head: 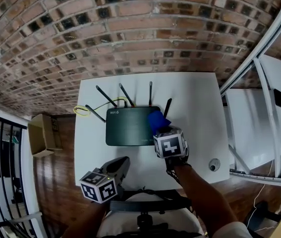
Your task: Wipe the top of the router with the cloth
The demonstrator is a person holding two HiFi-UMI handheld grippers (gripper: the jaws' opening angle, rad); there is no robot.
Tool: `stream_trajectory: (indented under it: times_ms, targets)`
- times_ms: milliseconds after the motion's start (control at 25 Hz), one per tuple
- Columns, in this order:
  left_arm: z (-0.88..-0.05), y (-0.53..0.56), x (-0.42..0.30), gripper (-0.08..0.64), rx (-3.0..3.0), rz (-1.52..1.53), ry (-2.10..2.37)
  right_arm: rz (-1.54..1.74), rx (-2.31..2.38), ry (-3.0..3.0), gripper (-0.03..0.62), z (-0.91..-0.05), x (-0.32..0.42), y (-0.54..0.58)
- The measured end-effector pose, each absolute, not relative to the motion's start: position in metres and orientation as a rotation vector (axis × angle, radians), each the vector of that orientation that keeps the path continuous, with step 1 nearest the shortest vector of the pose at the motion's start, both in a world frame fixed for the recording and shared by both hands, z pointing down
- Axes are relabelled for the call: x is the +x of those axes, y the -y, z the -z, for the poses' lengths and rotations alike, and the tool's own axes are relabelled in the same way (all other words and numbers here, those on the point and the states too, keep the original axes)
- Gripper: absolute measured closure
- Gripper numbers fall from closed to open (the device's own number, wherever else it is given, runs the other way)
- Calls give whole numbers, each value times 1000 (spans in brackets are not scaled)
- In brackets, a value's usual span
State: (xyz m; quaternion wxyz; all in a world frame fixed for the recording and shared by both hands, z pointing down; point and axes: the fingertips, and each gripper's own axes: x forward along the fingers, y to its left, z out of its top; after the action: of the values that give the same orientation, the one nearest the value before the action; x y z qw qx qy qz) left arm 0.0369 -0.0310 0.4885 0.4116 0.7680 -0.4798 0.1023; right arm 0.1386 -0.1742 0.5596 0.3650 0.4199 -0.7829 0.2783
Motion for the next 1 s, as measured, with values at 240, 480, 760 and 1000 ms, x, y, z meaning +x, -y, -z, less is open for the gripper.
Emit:
stream_trajectory:
  times_ms: [240, 480, 760, 1000]
  targets:
    - [-480, 28, 33, 528, 1999, -255, 1135, -686, 1202, 2004, 463, -539, 151, 163]
    - [-482, 9, -16, 528, 1995, -246, 1140, -618, 1173, 2091, 463, -521, 89, 138]
    - [-484, -31, -65, 528, 1966, -232, 1183, -597, 901, 2198, 463, -525, -33, 89]
    - [-478, -47, -94, 528, 1954, -211, 1246, -557, 746, 2209, 463, -536, -97, 60]
